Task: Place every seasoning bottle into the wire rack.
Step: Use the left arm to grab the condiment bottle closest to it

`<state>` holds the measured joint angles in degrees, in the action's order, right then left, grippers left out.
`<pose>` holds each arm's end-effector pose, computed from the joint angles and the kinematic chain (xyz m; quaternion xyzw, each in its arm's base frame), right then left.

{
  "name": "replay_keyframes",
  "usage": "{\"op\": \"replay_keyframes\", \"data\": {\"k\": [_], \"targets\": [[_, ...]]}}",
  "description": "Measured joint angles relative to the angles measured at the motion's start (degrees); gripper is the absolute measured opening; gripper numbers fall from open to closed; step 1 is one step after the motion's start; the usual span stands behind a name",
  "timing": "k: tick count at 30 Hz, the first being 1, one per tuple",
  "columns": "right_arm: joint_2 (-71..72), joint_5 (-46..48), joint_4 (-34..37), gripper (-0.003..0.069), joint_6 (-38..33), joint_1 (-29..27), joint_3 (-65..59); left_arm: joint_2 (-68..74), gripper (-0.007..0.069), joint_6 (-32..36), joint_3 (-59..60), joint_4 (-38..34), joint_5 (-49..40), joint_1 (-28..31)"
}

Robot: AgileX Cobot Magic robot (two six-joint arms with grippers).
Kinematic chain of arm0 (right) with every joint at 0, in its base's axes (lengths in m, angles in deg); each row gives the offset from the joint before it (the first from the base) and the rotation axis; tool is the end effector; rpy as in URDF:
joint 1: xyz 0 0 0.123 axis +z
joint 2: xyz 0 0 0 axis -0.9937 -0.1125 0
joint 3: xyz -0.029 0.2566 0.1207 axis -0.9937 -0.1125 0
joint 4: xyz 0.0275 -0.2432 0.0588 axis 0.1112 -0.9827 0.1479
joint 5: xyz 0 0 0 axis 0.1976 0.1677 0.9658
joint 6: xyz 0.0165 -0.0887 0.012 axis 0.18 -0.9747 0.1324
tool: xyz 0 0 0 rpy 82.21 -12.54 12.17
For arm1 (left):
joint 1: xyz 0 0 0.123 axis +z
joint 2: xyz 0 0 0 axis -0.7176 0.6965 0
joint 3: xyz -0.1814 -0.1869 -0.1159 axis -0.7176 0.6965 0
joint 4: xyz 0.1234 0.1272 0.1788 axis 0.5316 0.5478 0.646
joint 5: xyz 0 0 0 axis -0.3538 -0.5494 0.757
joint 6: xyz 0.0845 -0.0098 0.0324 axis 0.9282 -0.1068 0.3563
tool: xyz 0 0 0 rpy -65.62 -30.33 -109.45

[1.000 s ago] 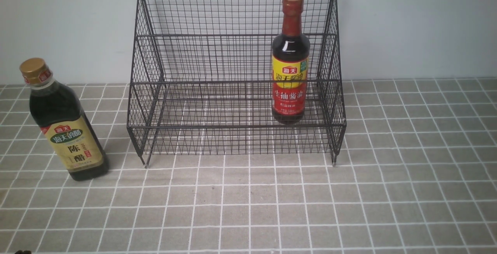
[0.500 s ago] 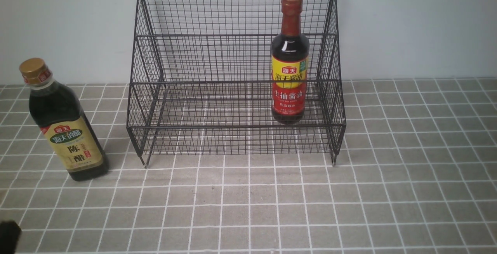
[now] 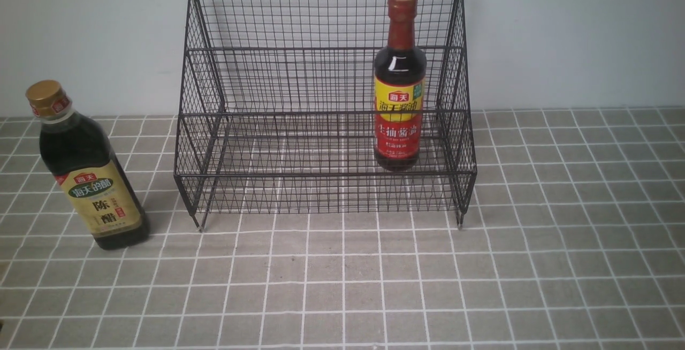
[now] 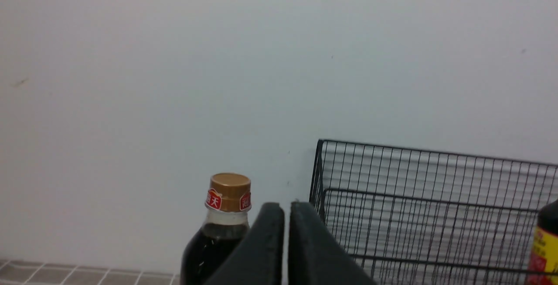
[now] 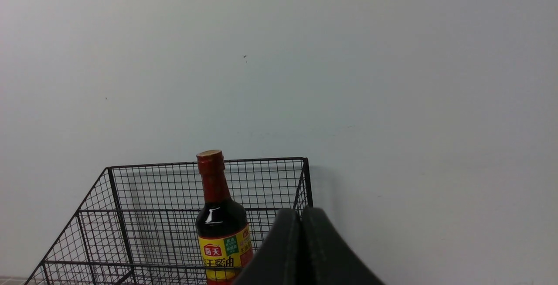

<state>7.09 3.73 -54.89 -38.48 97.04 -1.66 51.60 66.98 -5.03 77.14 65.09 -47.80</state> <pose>0.0545 0.0180 0.3031 -0.0417 0.6631 0.1669 0.7284 0.0886 -0.0005 0.2657 -0.0380 0.6391 -0.0501 0.7665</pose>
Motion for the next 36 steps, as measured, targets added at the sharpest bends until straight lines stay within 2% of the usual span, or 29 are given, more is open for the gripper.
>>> {"op": "replay_keyframes", "data": {"k": [2, 3, 4, 8, 10, 12, 13, 14, 15, 17, 24, 28, 30, 36], "targets": [[0.0, 0.0, 0.0, -0.0012, 0.0, 0.0, 0.0, 4.0, 0.0048, 0.8, -2.0, 0.0, -0.1, 0.0], [0.0, 0.0, 0.0, -0.0012, 0.0, 0.0, 0.0, 11.1, 0.009, 1.6, -5.5, -0.4, -0.1, 0.0], [0.0, 0.0, 0.0, -0.0012, 0.0, 0.0, 0.0, 11.9, 0.0103, 1.6, -5.9, -0.5, -0.1, 0.0], [0.0, 0.0, 0.0, -0.0012, 0.0, 0.0, 0.0, 24.9, 0.0268, 4.5, -12.6, -3.7, -0.2, 0.0], [0.0, 0.0, 0.0, -0.0012, 0.0, 0.0, 0.0, 30.3, 0.0395, 7.6, -15.4, -7.0, 0.5, 0.0], [0.0, 0.0, 0.0, -0.0012, 0.0, 0.0, 0.0, 32.9, 0.0444, 9.9, -16.6, -9.2, 1.8, 0.0], [0.0, 0.0, 0.0, -0.0012, 0.0, 0.0, 0.0, 36.1, 0.0515, 13.1, -17.8, -12.5, 3.9, 0.0], [0.0, 0.0, 0.0, -0.0012, 0.0, 0.0, 0.0, 36.5, 0.0531, 13.4, -17.9, -13.0, 4.6, 0.0], [0.0, 0.0, 0.0, -0.0012, 0.0, 0.0, 0.0, 39.5, 0.0576, 16.3, -18.9, -16.5, 7.6, 0.0], [0.0, 0.1, 0.0, -0.0012, 0.0, 0.0, 0.0, 44.2, 0.0621, 19.0, -20.4, -21.0, 11.9, 0.0], [0.0, 0.1, 0.0, -0.0012, 0.0, 0.0, 0.0, 56.1, 0.0615, 20.4, -25.1, -22.9, 17.9, 0.0], [0.0, 0.2, 0.0, -0.0012, 0.0, 0.0, 0.0, 62.5, 0.0498, 20.5, -27.2, -22.9, 18.2, 0.0], [0.0, 0.3, 0.0, -0.0012, 0.0, 0.0, 0.0, 64.7, 0.0324, 20.2, -28.5, -22.5, 18.7, 0.0], [0.0, 0.3, 0.0, -0.0012, 0.0, 0.0, 0.0, 63.5, 0.0327, 20.7, -29.8, -19.9, 14.7, 0.0]]}}
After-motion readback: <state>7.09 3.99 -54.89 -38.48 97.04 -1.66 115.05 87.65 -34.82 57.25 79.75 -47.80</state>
